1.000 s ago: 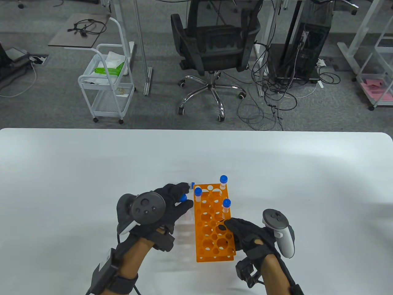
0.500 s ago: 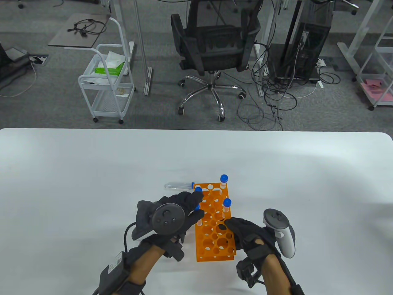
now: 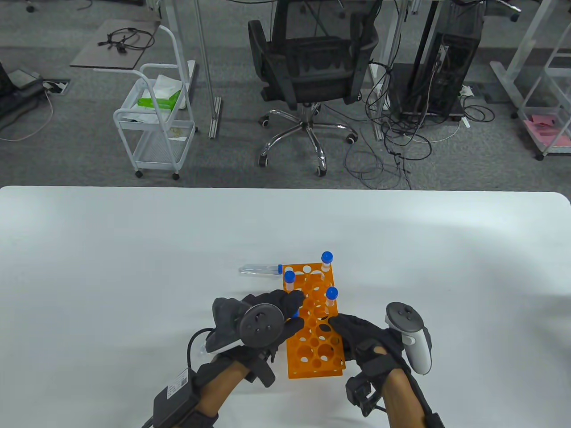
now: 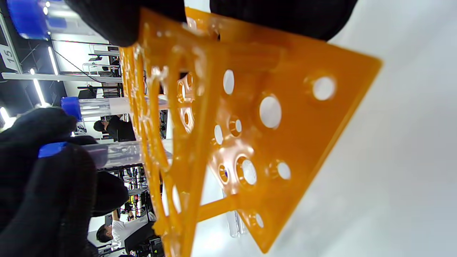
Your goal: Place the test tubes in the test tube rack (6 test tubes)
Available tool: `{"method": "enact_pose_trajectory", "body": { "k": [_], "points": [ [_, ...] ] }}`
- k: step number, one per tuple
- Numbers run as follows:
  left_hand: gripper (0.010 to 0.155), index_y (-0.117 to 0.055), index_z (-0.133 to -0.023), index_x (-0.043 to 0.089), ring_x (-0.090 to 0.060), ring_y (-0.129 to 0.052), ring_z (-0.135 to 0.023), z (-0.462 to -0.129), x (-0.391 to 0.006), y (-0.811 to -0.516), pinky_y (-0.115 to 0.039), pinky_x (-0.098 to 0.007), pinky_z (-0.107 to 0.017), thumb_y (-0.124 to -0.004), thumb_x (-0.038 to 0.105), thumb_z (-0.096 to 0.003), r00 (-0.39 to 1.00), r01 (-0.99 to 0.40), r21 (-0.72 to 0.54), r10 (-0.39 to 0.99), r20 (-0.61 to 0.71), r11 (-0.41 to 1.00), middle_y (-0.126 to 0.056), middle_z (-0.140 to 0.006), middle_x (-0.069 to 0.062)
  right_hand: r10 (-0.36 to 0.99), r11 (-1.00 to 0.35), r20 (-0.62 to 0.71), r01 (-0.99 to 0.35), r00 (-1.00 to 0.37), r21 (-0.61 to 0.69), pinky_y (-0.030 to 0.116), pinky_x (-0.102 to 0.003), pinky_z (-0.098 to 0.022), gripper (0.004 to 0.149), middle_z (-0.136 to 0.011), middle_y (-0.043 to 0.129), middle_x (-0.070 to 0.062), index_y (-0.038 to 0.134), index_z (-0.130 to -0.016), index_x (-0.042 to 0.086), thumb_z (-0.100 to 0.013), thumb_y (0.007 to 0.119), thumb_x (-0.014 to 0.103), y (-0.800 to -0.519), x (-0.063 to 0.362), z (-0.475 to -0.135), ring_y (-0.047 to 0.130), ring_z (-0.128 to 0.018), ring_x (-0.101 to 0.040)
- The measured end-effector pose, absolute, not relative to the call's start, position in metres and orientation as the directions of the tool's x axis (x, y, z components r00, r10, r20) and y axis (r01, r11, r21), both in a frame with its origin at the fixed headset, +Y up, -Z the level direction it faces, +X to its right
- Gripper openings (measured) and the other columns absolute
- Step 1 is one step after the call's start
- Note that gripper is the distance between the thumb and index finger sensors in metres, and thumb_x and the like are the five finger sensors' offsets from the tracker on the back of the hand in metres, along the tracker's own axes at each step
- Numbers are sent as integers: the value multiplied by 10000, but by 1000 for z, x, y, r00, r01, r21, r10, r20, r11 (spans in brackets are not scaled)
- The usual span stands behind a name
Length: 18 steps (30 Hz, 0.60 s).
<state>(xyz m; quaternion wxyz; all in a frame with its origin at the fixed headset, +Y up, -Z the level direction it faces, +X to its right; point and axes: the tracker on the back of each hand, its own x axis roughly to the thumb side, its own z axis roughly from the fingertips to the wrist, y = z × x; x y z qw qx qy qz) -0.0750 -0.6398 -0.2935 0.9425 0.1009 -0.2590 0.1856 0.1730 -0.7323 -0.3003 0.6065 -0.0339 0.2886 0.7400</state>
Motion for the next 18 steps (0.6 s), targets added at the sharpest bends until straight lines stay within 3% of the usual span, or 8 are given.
{"method": "enact_pose_trajectory", "body": {
  "k": [12, 18],
  "points": [
    [588, -810, -883, 190, -231, -1019, -449, -291, -75, -642, -843, -473, -372, -903, 459, -369, 783, -429, 68, 333, 526, 901, -933, -772, -124, 881, -87, -406, -926, -244, 368, 665, -566, -618, 446, -1075, 572, -167, 779, -896, 282, -526, 659, 500, -733, 177, -300, 788, -844, -350],
    [599, -807, -894, 178, -270, -1017, -475, -285, -102, -625, -833, -492, -377, -769, 530, -411, 739, -566, 87, 458, 494, 820, -921, -791, -157, 883, -74, -412, -933, -225, 351, 664, -566, -618, 446, -1074, 572, -169, 779, -896, 281, -525, 660, 499, -734, 181, -301, 789, -842, -354]
  ]
}}
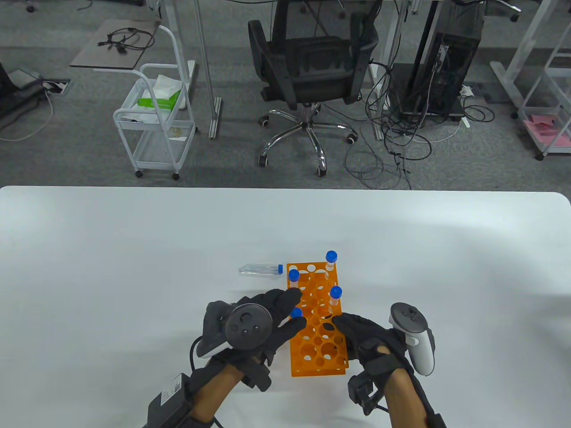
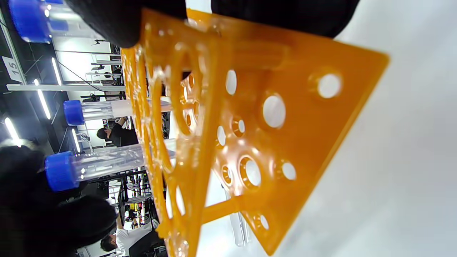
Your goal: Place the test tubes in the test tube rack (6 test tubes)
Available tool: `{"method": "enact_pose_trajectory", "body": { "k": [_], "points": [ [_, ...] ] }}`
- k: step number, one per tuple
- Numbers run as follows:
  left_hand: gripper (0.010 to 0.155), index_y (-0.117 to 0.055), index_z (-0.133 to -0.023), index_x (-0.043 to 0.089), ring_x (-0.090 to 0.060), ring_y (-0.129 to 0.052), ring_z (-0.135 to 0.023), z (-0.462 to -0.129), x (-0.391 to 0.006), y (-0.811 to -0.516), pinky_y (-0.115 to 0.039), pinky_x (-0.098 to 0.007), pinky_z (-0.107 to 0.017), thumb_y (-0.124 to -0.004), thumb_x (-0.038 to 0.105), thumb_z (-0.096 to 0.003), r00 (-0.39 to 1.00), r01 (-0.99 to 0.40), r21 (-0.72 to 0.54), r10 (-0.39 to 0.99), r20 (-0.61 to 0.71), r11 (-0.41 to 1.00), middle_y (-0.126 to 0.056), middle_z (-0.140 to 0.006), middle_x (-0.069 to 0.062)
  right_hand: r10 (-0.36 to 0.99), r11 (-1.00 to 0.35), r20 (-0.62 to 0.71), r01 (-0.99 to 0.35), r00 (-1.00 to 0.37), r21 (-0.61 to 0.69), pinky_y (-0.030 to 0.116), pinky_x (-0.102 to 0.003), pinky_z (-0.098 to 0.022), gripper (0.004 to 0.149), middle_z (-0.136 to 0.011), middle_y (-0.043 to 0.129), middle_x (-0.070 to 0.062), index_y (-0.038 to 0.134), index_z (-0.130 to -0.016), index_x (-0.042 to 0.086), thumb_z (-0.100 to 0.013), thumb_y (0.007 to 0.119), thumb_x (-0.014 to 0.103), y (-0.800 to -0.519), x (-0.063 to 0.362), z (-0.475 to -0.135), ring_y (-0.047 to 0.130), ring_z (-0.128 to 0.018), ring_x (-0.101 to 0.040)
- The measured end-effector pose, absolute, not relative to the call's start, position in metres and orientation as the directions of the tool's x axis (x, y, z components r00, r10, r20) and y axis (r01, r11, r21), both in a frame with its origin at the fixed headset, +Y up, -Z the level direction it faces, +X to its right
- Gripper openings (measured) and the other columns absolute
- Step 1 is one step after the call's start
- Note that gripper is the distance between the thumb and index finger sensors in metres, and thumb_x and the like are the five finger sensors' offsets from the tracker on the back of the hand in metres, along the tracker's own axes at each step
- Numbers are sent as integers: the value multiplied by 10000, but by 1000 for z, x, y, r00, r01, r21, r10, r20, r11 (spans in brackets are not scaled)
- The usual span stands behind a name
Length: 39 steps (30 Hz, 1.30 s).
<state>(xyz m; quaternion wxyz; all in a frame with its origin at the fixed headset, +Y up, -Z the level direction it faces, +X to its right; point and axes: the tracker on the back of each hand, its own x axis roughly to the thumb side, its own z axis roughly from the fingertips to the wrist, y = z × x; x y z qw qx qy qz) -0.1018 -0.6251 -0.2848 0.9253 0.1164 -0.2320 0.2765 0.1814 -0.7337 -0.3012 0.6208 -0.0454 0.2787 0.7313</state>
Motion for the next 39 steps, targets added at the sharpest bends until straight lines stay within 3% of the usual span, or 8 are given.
{"method": "enact_pose_trajectory", "body": {
  "k": [4, 7, 9, 12, 17, 27, 39],
  "points": [
    [587, -818, -891, 172, -294, -1001, -544, -292, -131, -628, -822, -488, -400, -763, 524, -424, 736, -630, 92, 556, 385, 771, -921, -796, -162, 883, -67, -420, -940, -212, 334, 665, -566, -618, 447, -1074, 572, -169, 778, -896, 281, -525, 660, 500, -735, 186, -302, 787, -844, -352],
    [606, -775, -931, 156, -345, -944, -664, -310, -150, -654, -799, -494, -422, -775, 506, -437, 758, -633, -28, 627, 180, 774, -845, -883, -198, 883, -57, -426, -945, -198, 321, 664, -566, -619, 447, -1076, 569, -169, 777, -897, 281, -526, 660, 500, -735, 190, -302, 786, -845, -353],
    [608, -752, -949, 156, -362, -909, -714, -319, -154, -673, -780, -507, -449, -798, 480, -438, 784, -607, -71, 611, 114, 792, -803, -924, -208, 882, -54, -429, -947, -193, 316, 665, -567, -617, 446, -1075, 570, -170, 778, -897, 281, -525, 661, 499, -736, 191, -303, 788, -843, -353],
    [680, -612, -1019, 212, -363, -795, -832, -331, -158, -703, -715, -522, -538, -824, 470, -427, 884, -457, -171, 467, 21, 873, -649, -1026, -194, 879, -58, -435, -949, -195, 309, 664, -566, -619, 447, -1076, 568, -169, 778, -897, 281, -526, 660, 500, -738, 193, -305, 786, -845, -353],
    [761, -488, -1051, 307, -360, -697, -902, -340, -160, -731, -631, -558, -606, -856, 473, -406, 962, -251, -285, 270, 29, 925, -543, -1077, -168, 874, -73, -440, -951, -205, 299, 664, -568, -617, 448, -1074, 571, -172, 780, -896, 279, -525, 662, 499, -738, 194, -305, 787, -843, -355],
    [709, -602, -1016, 256, -301, -875, -698, -350, -149, -755, -705, -503, -507, -885, 439, -393, 990, -79, -332, 113, 84, 940, -775, -947, -149, 880, -76, -433, -956, -198, 282, 664, -567, -618, 447, -1075, 570, -171, 778, -898, 280, -526, 661, 500, -736, 198, -305, 787, -844, -354],
    [721, -590, -1014, 257, -282, -915, -645, -355, -151, -767, -722, -493, -485, -892, 440, -385, 991, -60, -317, 95, 95, 946, -837, -892, -137, 872, -85, -439, -951, -216, 299, 662, -567, -619, 447, -1076, 566, -172, 776, -899, 281, -527, 658, 499, -738, 195, -304, 785, -846, -353]
  ]
}}
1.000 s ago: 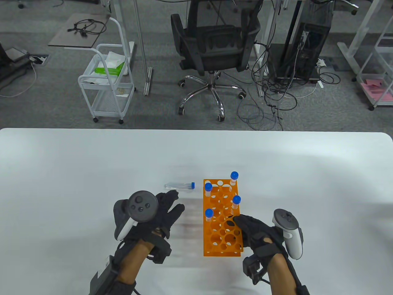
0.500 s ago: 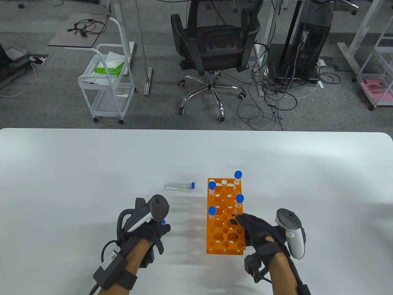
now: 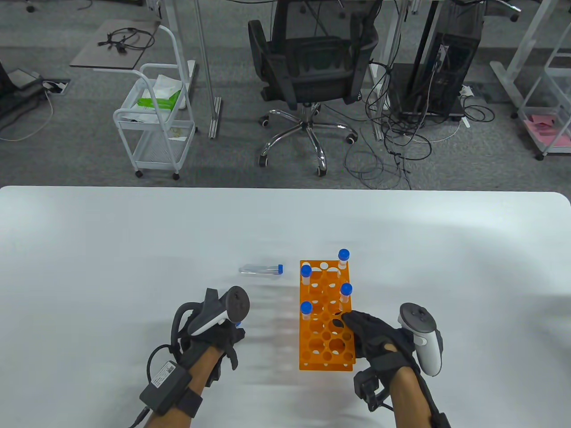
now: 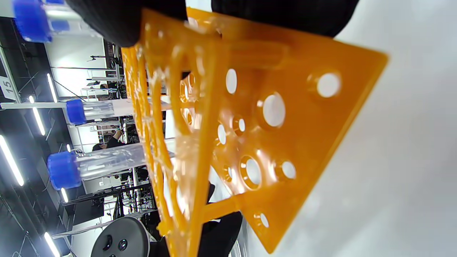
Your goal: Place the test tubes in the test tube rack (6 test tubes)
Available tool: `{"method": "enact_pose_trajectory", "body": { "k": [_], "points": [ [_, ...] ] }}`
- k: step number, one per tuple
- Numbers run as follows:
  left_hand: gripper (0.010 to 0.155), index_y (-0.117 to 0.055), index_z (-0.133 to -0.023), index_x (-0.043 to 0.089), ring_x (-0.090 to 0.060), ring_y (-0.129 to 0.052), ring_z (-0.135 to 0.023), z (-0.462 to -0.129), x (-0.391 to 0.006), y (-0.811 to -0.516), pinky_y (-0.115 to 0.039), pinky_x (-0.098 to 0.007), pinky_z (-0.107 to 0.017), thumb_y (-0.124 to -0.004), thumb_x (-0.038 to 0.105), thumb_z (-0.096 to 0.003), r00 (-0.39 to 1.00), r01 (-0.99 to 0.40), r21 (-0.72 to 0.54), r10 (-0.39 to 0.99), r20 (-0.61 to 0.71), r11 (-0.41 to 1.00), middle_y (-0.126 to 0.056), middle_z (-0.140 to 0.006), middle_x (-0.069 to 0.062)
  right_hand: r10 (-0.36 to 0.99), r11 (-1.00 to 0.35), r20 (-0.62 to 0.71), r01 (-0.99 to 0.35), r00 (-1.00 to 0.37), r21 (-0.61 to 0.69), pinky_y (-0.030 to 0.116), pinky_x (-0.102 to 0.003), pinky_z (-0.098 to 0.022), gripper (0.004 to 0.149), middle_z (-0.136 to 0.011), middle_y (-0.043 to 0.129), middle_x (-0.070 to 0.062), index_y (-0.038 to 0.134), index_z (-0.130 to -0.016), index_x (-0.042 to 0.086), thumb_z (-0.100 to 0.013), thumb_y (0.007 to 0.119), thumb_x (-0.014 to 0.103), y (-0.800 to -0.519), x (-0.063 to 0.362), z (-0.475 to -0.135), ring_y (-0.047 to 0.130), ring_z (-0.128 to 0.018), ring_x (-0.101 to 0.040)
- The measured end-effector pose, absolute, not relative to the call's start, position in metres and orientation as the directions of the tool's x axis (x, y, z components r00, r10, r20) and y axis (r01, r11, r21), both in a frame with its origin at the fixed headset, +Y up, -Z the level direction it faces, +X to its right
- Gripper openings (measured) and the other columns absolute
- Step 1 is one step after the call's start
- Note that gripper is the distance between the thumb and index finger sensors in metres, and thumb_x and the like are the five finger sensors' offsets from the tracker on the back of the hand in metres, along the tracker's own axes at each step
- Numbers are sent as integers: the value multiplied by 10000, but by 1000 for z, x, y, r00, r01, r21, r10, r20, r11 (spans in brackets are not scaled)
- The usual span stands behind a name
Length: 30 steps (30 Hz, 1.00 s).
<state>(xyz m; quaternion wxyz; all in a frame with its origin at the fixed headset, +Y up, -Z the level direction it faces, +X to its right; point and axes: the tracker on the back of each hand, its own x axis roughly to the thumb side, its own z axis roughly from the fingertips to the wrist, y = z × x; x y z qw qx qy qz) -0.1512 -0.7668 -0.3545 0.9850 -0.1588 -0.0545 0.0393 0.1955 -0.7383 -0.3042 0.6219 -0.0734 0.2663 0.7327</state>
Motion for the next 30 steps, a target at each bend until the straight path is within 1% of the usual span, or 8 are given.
{"method": "enact_pose_trajectory", "body": {
  "k": [6, 11, 15, 19, 22, 24, 26, 30],
  "points": [
    [674, -635, -994, 248, -256, -937, -602, -355, -149, -768, -743, -478, -466, -888, 420, -393, 991, -30, -296, 66, 114, 955, -866, -843, -128, 871, -84, -441, -951, -216, 299, 662, -568, -619, 448, -1076, 567, -172, 776, -899, 281, -526, 659, 499, -739, 195, -304, 784, -847, -354],
    [595, -712, -954, 228, -237, -964, -547, -356, -147, -771, -770, -466, -440, -887, 376, -406, 987, -60, -298, 100, 122, 953, -918, -740, -123, 872, -80, -443, -953, -210, 293, 662, -569, -617, 448, -1074, 567, -174, 779, -897, 277, -525, 662, 497, -739, 195, -303, 786, -843, -356],
    [571, -741, -937, 217, -231, -985, -534, -357, -146, -769, -788, -462, -430, -883, 373, -406, 988, -45, -291, 86, 130, 956, -932, -726, -125, 870, -84, -445, -953, -213, 292, 662, -569, -618, 448, -1075, 567, -173, 780, -897, 278, -525, 661, 498, -740, 195, -303, 785, -844, -354],
    [570, -747, -933, 208, -232, -1002, -526, -356, -146, -765, -799, -467, -418, -880, 376, -406, 984, -76, -292, 118, 131, 953, -945, -734, -125, 869, -86, -447, -953, -215, 290, 662, -569, -617, 448, -1074, 567, -175, 777, -897, 278, -525, 662, 498, -740, 196, -303, 784, -844, -356],
    [569, -758, -928, 207, -231, -1019, -505, -354, -145, -755, -814, -464, -398, -882, 384, -402, 979, -101, -261, 143, 145, 960, -955, -729, -127, 868, -88, -447, -953, -216, 288, 662, -569, -617, 448, -1075, 567, -174, 779, -897, 277, -525, 662, 498, -740, 196, -303, 785, -844, -356],
    [515, -828, -887, 261, -229, -1029, -496, -353, -143, -746, -822, -461, -391, -886, 393, -393, 973, -125, -237, 166, 160, 963, -962, -723, -126, 867, -89, -448, -954, -216, 288, 662, -569, -617, 448, -1074, 569, -174, 779, -896, 277, -525, 663, 497, -740, 196, -303, 785, -843, -357],
    [493, -860, -861, 258, -228, -1037, -479, -351, -142, -737, -832, -460, -372, -892, 396, -388, 966, -148, -208, 186, 179, 967, -970, -710, -125, 867, -91, -449, -954, -218, 287, 662, -570, -617, 448, -1074, 568, -174, 778, -897, 278, -525, 662, 498, -740, 196, -303, 786, -843, -355],
    [502, -870, -838, 224, -219, -1049, -447, -345, -139, -719, -841, -451, -355, -902, 416, -375, 957, -171, -157, 201, 208, 973, -989, -677, -111, 865, -95, -450, -953, -223, 289, 662, -569, -618, 449, -1075, 567, -173, 778, -898, 278, -525, 661, 499, -740, 196, -303, 784, -845, -356]
  ]
}}
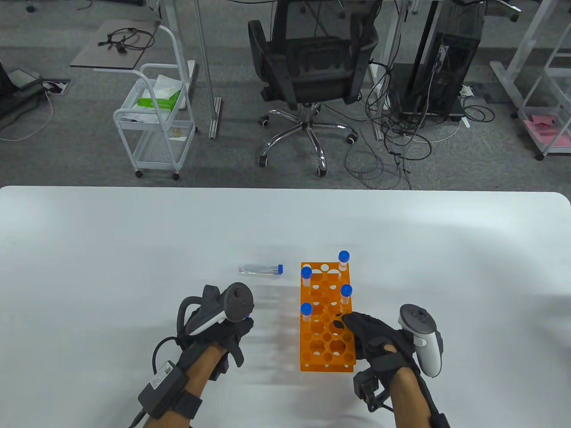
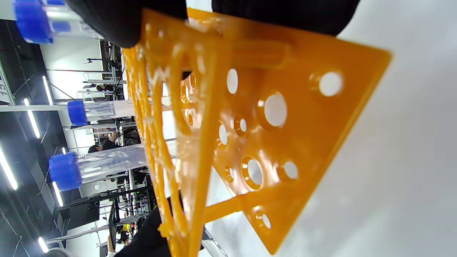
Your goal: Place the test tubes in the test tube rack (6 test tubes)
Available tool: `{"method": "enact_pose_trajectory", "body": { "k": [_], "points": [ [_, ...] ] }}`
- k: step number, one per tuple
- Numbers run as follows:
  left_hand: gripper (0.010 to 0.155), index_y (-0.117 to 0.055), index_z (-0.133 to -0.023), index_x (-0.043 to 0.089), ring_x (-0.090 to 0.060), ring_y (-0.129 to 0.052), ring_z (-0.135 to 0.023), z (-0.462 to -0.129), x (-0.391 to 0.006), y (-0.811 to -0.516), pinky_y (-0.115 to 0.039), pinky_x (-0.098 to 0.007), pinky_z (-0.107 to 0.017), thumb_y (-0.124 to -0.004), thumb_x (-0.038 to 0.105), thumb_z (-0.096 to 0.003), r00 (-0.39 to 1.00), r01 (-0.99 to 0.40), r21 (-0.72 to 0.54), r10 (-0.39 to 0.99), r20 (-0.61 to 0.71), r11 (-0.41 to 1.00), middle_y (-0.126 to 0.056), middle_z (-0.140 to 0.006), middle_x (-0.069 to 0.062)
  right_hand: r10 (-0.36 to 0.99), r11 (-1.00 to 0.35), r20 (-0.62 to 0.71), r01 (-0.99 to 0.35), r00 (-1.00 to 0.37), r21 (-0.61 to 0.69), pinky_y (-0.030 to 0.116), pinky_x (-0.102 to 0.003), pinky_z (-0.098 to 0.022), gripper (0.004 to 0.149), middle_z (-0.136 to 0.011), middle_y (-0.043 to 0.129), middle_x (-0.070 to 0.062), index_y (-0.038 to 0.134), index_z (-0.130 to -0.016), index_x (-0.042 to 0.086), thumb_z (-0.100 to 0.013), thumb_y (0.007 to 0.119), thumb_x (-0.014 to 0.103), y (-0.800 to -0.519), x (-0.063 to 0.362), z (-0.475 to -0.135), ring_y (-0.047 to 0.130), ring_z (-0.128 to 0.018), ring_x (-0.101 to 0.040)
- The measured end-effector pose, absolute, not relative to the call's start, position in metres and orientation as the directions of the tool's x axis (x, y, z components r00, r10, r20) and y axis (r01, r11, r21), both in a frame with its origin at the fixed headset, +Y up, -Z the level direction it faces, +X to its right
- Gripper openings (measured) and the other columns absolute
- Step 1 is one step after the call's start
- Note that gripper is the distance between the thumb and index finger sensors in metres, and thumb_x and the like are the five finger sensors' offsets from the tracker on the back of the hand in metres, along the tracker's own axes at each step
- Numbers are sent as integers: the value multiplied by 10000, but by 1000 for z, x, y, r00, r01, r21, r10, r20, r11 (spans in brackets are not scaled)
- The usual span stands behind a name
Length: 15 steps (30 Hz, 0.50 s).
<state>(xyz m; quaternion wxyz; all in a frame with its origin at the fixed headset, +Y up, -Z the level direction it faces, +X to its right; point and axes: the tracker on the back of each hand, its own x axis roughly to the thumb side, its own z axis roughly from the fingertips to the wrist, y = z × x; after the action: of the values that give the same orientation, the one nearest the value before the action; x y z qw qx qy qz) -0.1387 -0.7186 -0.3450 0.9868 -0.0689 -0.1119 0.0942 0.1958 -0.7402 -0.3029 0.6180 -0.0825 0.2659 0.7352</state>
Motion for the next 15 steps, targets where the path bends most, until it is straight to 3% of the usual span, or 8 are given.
{"method": "enact_pose_trajectory", "body": {
  "k": [9, 15],
  "points": [
    [535, -872, -784, 168, -178, -1040, -339, -330, -125, -689, -842, -427, -310, -907, 479, -349, 932, -189, -58, 198, 304, 980, -1019, -557, -71, 859, -90, -459, -950, -225, 299, 662, -566, -622, 450, -1078, 563, -170, 773, -901, 282, -526, 657, 502, -742, 195, -303, 782, -849, -352],
    [536, -869, -782, 169, -179, -1033, -340, -323, -119, -677, -836, -430, -315, -904, 483, -350, 912, -223, -12, 213, 350, 975, -1015, -554, -69, 857, -96, -462, -951, -229, 294, 661, -566, -623, 450, -1079, 563, -170, 773, -902, 281, -527, 658, 503, -744, 195, -304, 782, -849, -351]
  ]
}}
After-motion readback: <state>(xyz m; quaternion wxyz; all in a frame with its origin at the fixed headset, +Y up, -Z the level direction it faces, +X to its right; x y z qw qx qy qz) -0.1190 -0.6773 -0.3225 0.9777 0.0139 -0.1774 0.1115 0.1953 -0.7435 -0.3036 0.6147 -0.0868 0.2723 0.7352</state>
